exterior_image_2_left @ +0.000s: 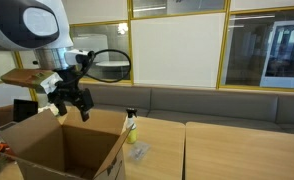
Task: Place the clear plastics and spray bottles inside the brown box
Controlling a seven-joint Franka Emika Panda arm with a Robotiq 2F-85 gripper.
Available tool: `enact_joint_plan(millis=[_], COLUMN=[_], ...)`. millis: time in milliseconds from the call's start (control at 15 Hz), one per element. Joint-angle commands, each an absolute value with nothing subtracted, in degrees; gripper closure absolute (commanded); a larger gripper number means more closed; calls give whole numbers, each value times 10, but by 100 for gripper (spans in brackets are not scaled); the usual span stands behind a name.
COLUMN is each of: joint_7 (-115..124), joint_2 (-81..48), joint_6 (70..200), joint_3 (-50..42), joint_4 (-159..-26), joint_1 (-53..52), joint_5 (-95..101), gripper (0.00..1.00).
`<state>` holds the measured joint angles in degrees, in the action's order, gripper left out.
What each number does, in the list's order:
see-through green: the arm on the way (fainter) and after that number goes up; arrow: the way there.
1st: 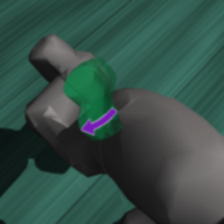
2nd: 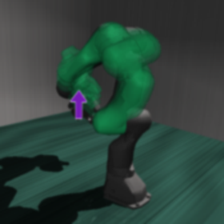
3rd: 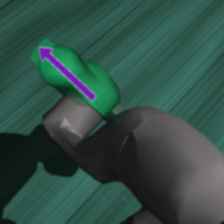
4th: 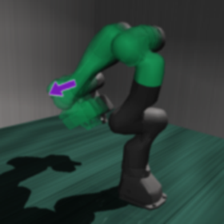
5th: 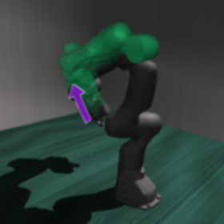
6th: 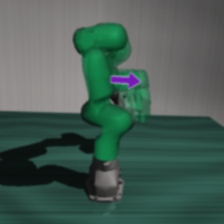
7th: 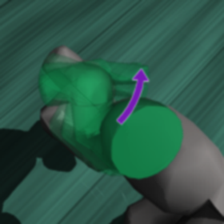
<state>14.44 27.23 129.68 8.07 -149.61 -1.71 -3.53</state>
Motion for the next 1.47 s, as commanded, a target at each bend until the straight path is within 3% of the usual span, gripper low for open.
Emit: enact_joint_plan(millis=[0, 533, 1133, 1400], joint_7=[144, 139, 100, 134], joint_2=[271, 216, 10, -88], joint_6=[1301, 1369, 1518, 1535], joint_3=[76, 75, 80, 89], joint_4=[-1497, -1504, -1471, -1435], joint_1=[-22, -46, -96, -96], joint_5=[-37, -75, -206, -156], gripper=[0, 0, 0, 0])
